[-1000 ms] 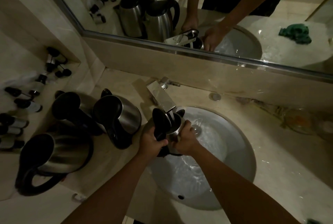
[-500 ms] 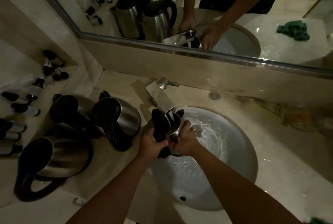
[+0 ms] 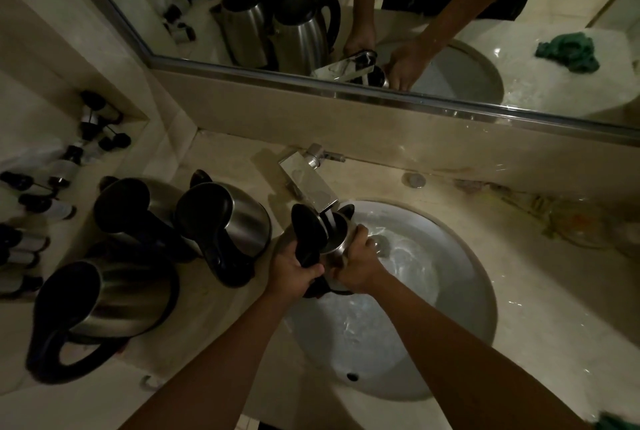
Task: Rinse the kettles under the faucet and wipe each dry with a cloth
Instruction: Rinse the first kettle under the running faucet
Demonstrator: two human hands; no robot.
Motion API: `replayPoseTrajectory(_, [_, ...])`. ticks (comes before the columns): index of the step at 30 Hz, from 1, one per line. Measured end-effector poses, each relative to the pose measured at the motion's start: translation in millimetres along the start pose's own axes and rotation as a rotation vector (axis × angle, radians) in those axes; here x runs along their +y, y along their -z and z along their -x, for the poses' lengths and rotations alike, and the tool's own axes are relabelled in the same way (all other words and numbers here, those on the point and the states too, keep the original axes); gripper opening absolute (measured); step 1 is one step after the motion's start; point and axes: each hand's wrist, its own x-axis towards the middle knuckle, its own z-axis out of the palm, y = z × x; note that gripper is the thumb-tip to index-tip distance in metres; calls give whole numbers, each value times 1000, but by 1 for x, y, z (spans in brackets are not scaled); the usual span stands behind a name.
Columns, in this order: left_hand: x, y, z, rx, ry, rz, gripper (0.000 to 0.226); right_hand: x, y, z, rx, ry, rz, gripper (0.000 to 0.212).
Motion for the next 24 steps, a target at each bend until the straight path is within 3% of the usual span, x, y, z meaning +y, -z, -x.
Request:
replayPoseTrajectory(20, [-6,0,-5,-2,8,-34,72,-1,-3,-1,21,-41,-45,122])
replayPoseTrajectory(24, [-4,-1,-7,9,-20,-25,74,-3,-3,-5,7,-49,-45,111])
